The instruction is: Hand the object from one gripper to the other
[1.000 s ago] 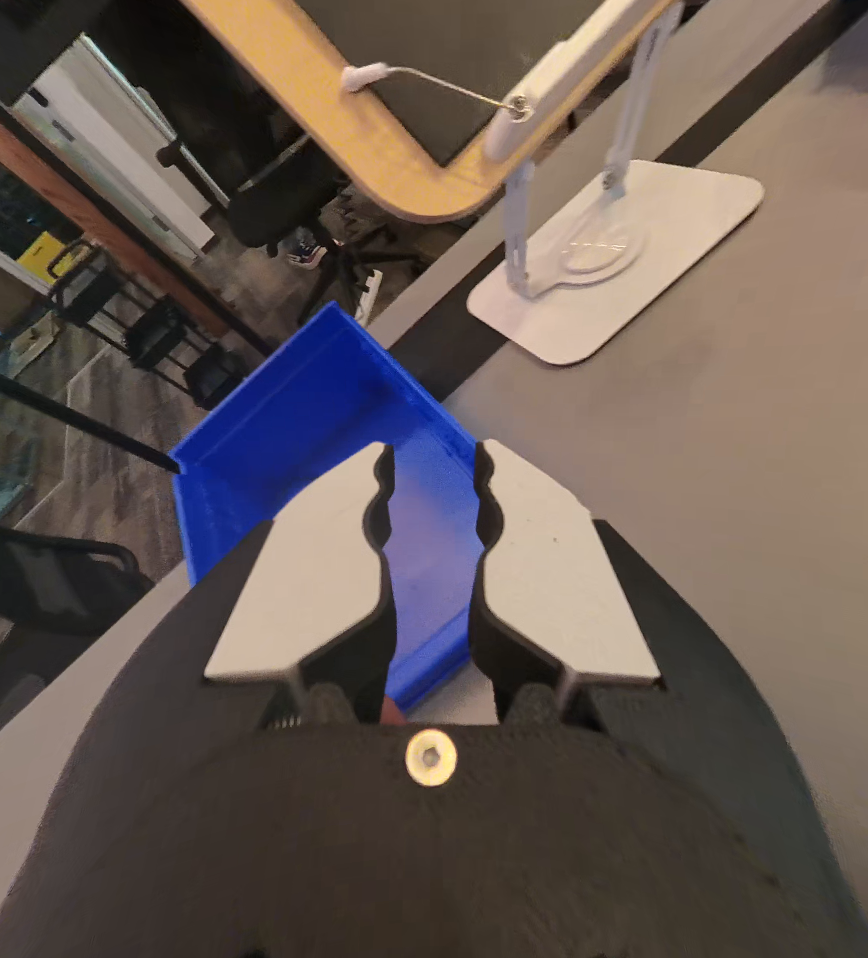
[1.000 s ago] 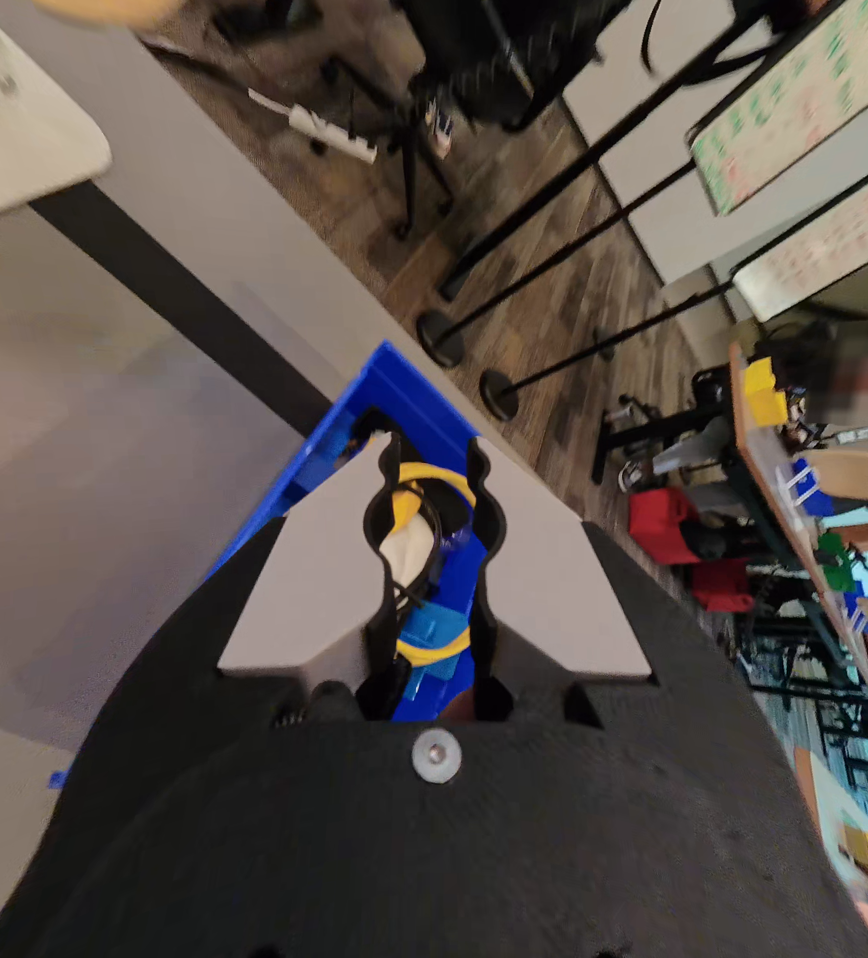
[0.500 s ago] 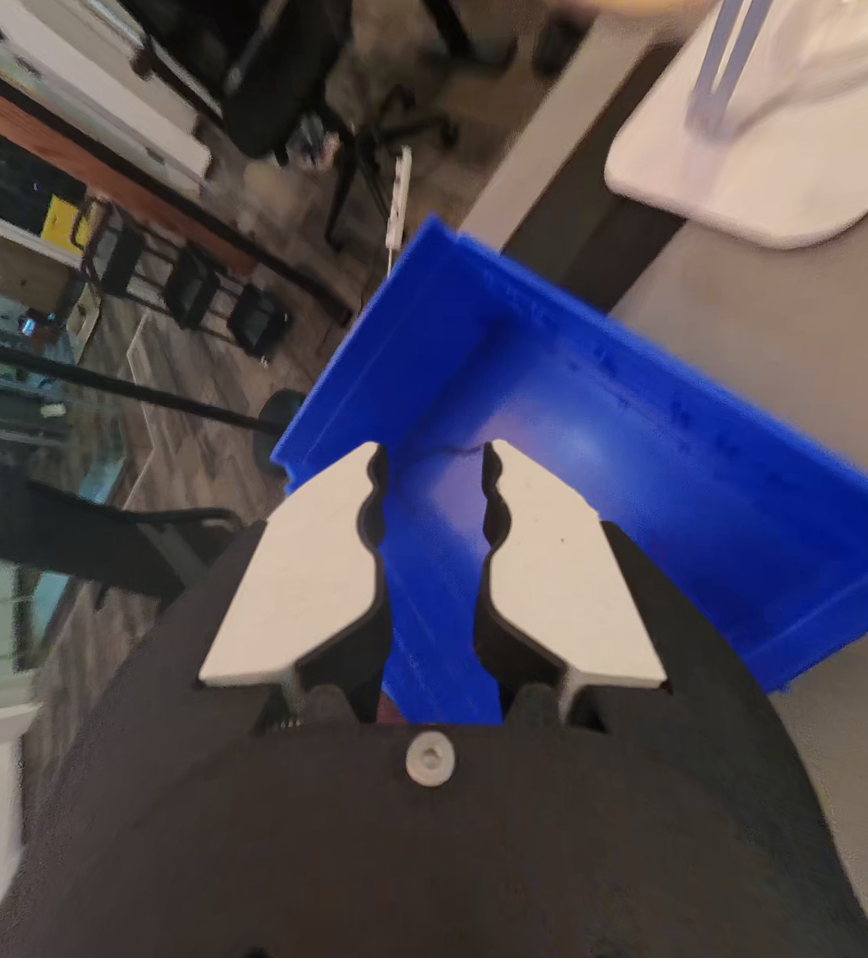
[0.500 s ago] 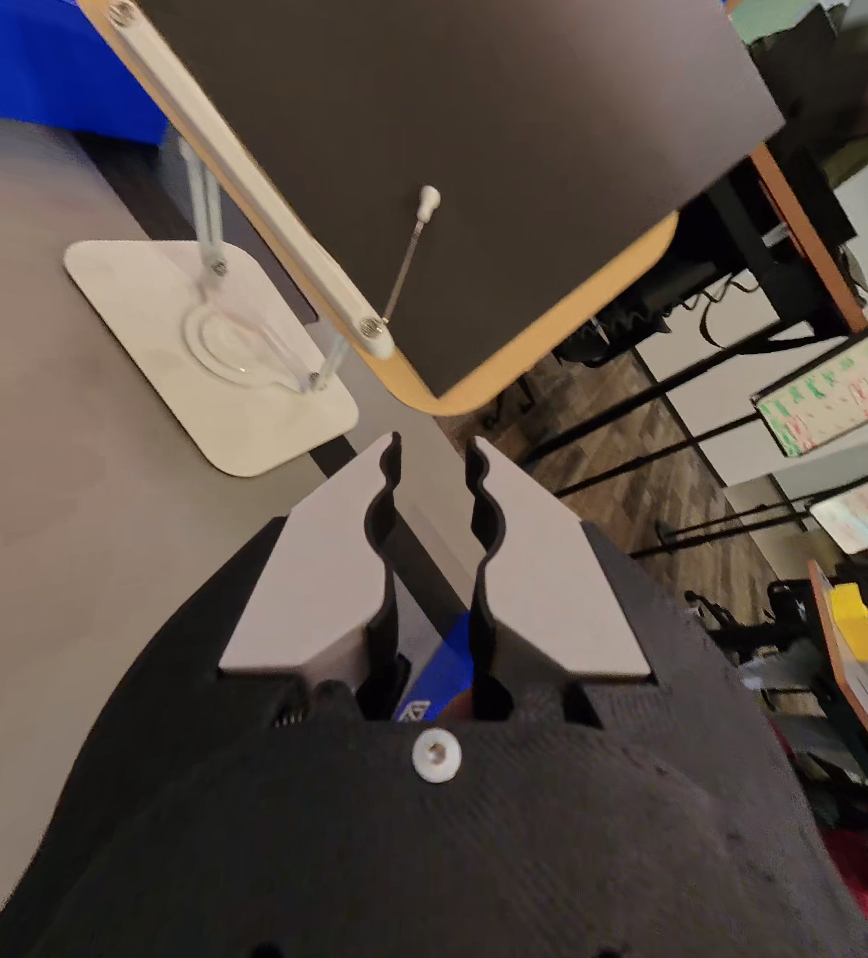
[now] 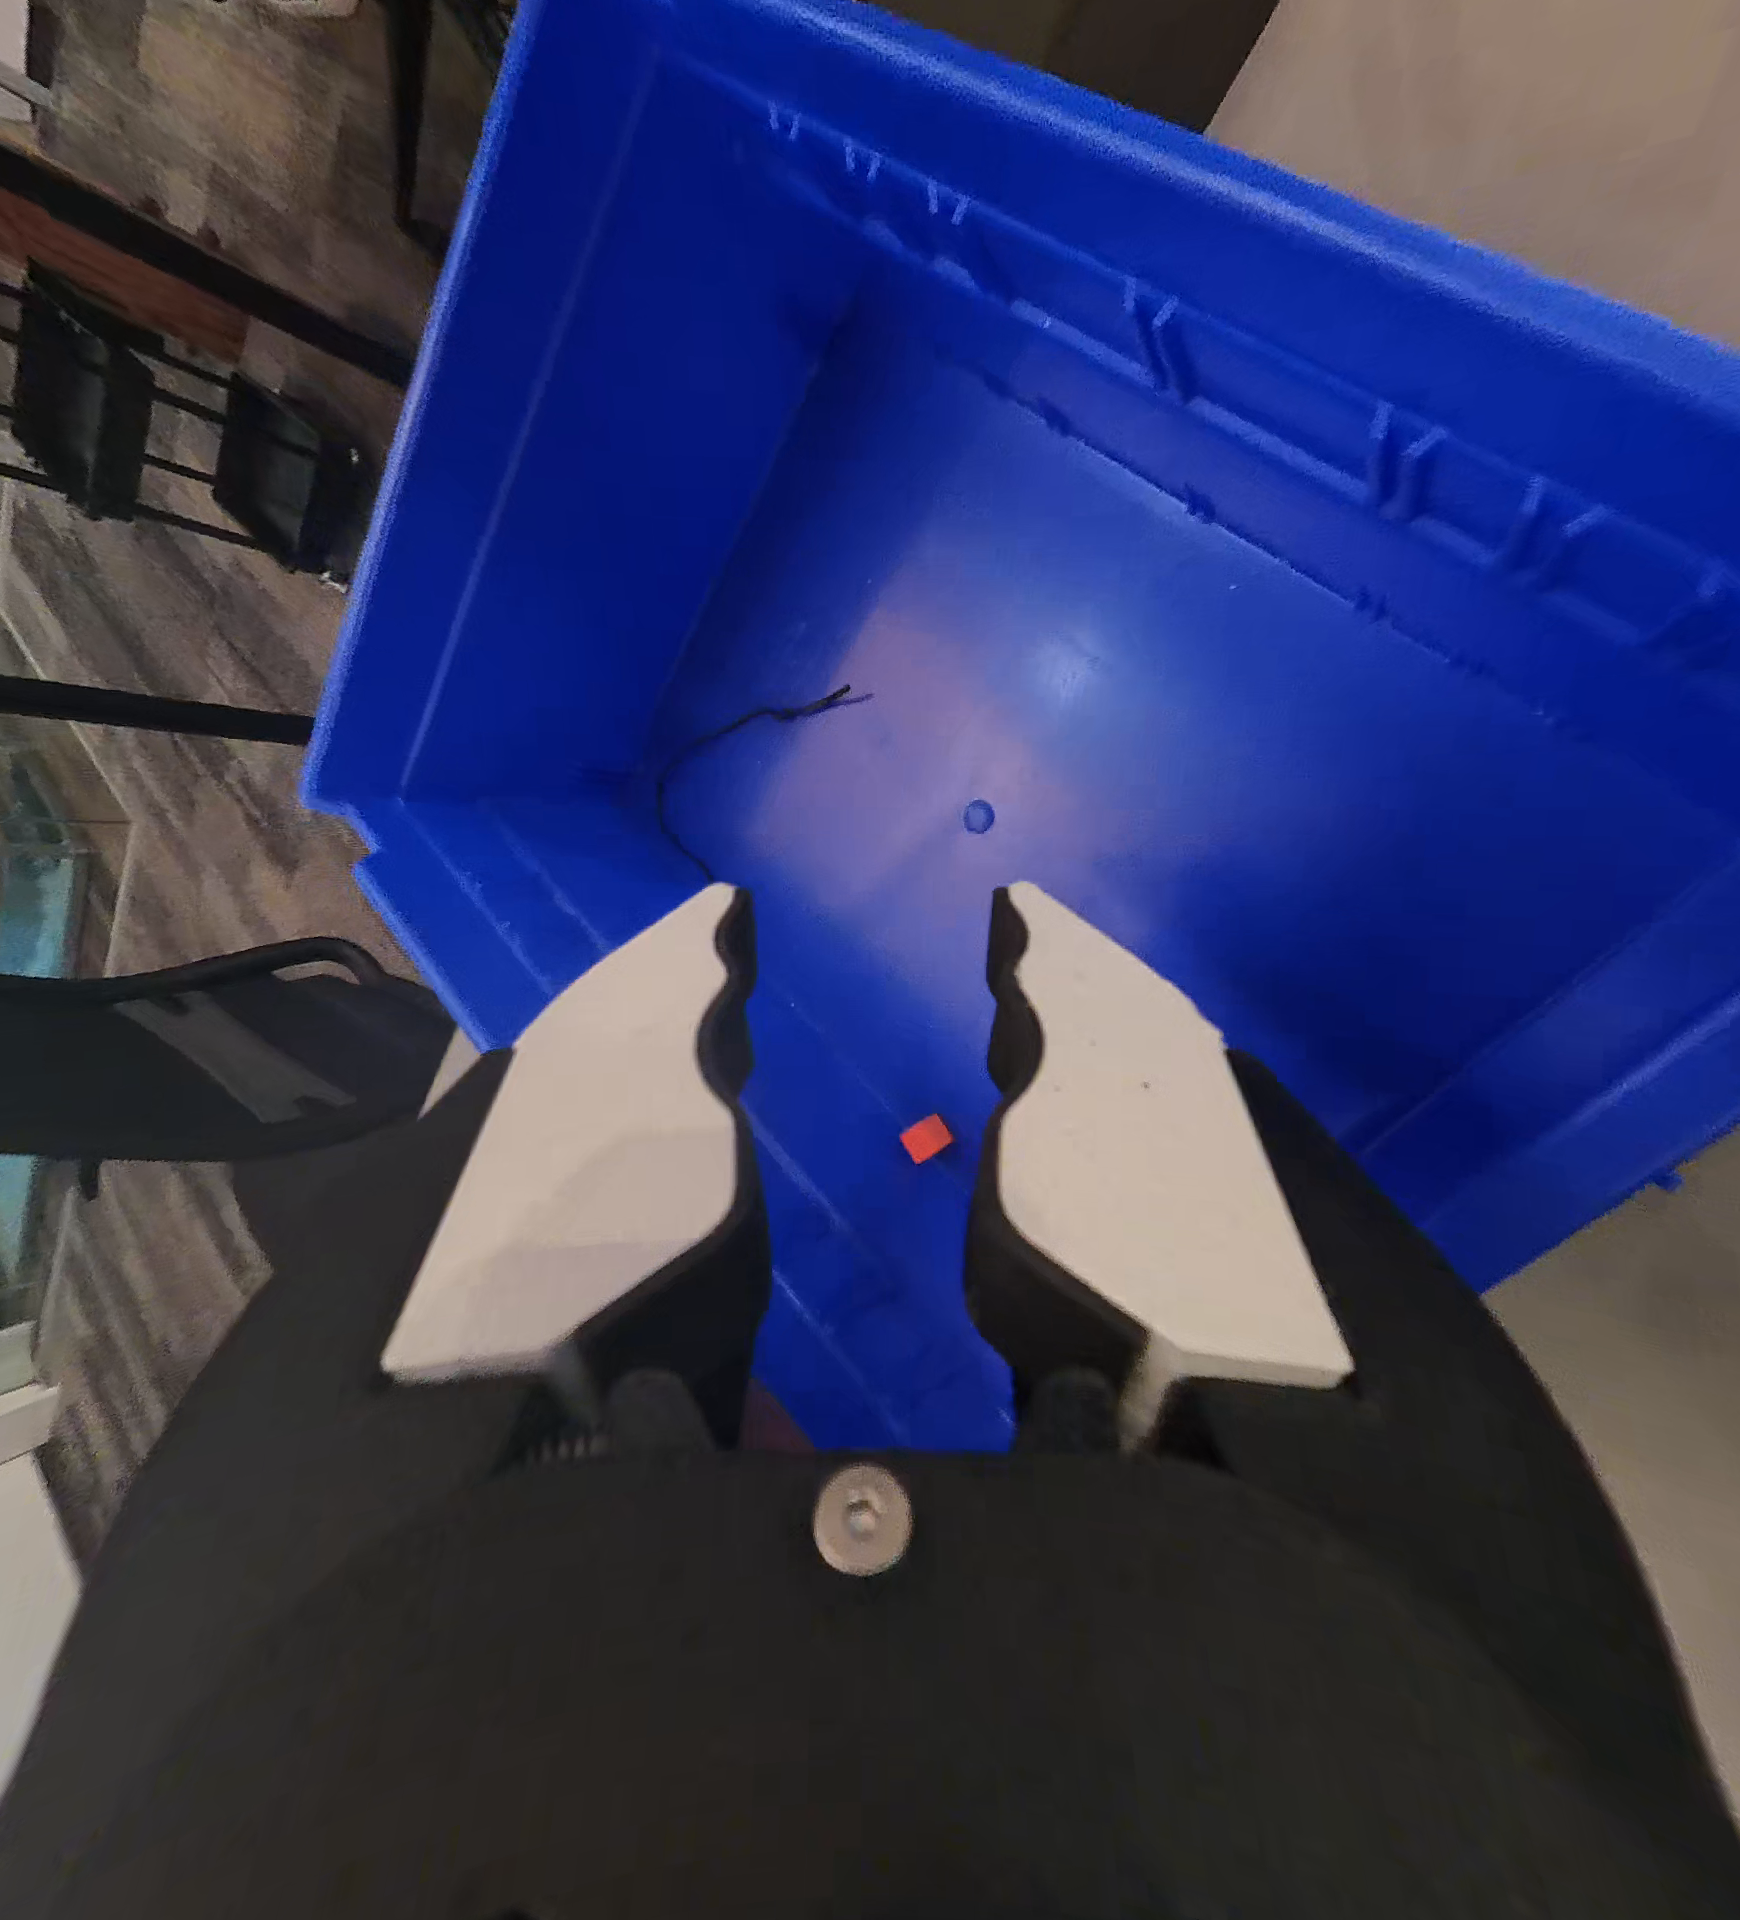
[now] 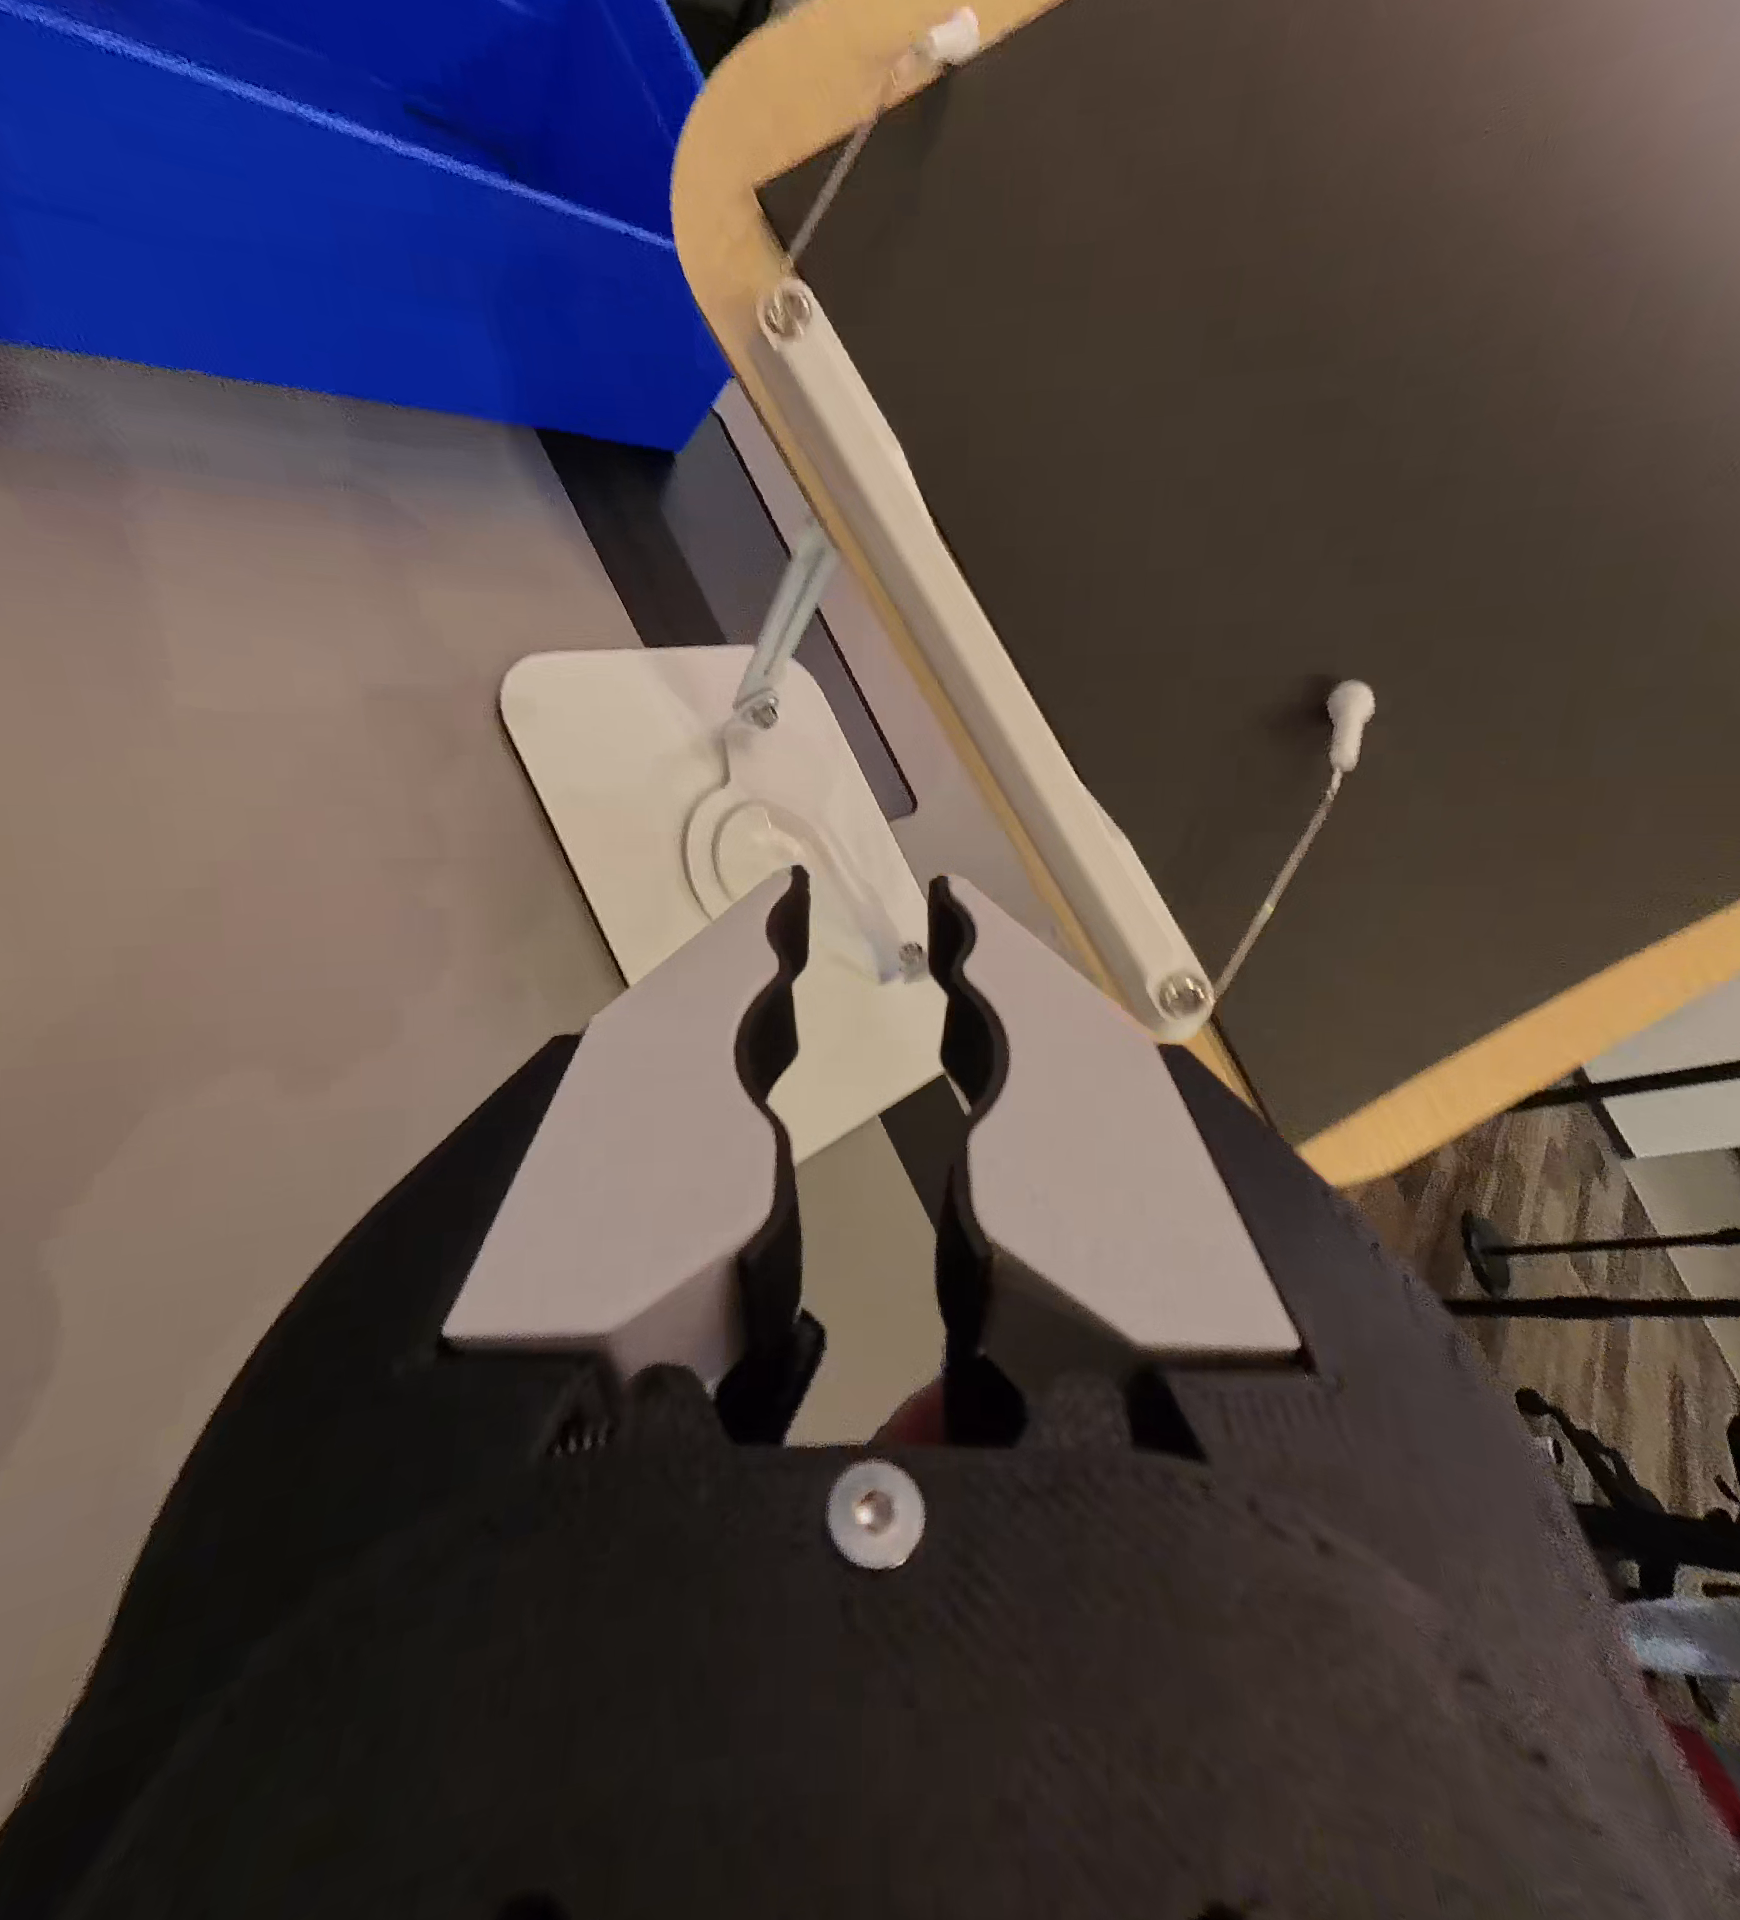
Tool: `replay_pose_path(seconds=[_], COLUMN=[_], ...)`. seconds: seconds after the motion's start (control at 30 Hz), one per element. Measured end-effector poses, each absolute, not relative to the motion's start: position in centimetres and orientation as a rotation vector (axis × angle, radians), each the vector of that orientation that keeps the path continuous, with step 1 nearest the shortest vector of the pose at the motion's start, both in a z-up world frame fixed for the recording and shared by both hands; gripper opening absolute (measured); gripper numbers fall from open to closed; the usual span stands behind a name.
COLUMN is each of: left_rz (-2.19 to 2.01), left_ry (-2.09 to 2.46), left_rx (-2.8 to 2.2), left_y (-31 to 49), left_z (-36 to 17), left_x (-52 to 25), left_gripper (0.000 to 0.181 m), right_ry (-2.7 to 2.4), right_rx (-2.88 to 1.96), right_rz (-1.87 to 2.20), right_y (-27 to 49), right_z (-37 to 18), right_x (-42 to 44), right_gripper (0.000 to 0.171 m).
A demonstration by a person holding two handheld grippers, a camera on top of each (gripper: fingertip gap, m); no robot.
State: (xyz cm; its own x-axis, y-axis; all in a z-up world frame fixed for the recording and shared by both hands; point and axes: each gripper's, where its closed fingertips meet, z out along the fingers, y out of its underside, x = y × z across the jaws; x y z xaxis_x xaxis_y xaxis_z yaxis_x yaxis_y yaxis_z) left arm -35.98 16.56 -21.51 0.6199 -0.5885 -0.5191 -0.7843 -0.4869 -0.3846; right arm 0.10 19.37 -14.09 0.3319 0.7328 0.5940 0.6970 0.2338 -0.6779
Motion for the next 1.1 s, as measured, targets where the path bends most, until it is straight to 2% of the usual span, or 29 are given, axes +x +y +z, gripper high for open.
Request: replay_pose_path(seconds=[0.3,0.53,0.7,1.1], left_rz=[0.268,0.361,0.506,0.706], left_ry=[1.051,1.106,1.359,2.057], left_rx=[-2.201,-2.236,-2.335,-2.625], left_y=[15.4,15.1,15.1,12.3], left_z=[-20.5,-20.5,-21.5,-28.1], left_x=[-34.9,-35.3,-35.5,-41.6], left_gripper=[0.040,0.037,0.038,0.037], right_ry=[-1.368,-1.422,-1.503,-1.513], right_rx=[-1.477,-1.442,-1.454,-1.454], right_rz=[0.138,0.193,0.177,0.239], right_y=[18.6,17.1,17.1,17.7], right_z=[-14.3,-14.6,-16.3,-16.3], right_x=[-6.1,-7.9,-6.6,-4.4], right_gripper=[0.020,0.020,0.020,0.019])
